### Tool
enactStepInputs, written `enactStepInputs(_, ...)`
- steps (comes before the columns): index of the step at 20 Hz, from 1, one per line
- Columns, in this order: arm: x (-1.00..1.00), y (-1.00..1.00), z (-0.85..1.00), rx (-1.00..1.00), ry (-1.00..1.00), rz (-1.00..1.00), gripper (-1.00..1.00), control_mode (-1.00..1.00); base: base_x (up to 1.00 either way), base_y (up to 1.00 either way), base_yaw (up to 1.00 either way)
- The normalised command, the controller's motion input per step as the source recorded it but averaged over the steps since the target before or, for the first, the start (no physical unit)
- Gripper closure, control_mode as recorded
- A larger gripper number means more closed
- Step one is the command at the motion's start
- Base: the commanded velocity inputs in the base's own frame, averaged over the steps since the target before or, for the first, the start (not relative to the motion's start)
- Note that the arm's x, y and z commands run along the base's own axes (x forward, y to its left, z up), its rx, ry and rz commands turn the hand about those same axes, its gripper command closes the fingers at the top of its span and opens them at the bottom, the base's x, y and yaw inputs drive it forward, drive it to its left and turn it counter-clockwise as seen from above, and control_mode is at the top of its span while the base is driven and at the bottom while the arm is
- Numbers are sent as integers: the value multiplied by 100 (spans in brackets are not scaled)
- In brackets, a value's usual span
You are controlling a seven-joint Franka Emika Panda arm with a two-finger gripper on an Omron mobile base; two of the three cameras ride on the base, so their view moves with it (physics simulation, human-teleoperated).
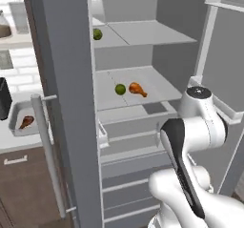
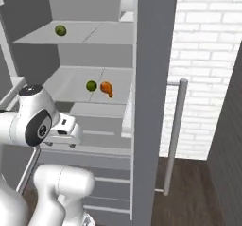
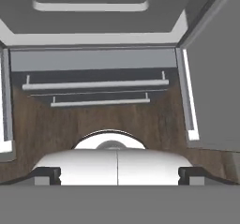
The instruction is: Place one lime and one chicken drumstick in each tupperware on the nearby counter, to pack two identical lunches.
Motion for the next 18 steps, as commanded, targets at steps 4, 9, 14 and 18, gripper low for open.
enactStepInputs(4,0,0,0,0,0,0,-100,100,26,-26,11)
enactStepInputs(9,0,0,0,0,0,0,-100,100,8,36,0)
enactStepInputs(14,0,0,0,0,0,0,-100,100,25,58,0)
enactStepInputs(18,0,0,0,0,0,0,-100,100,66,-37,6)
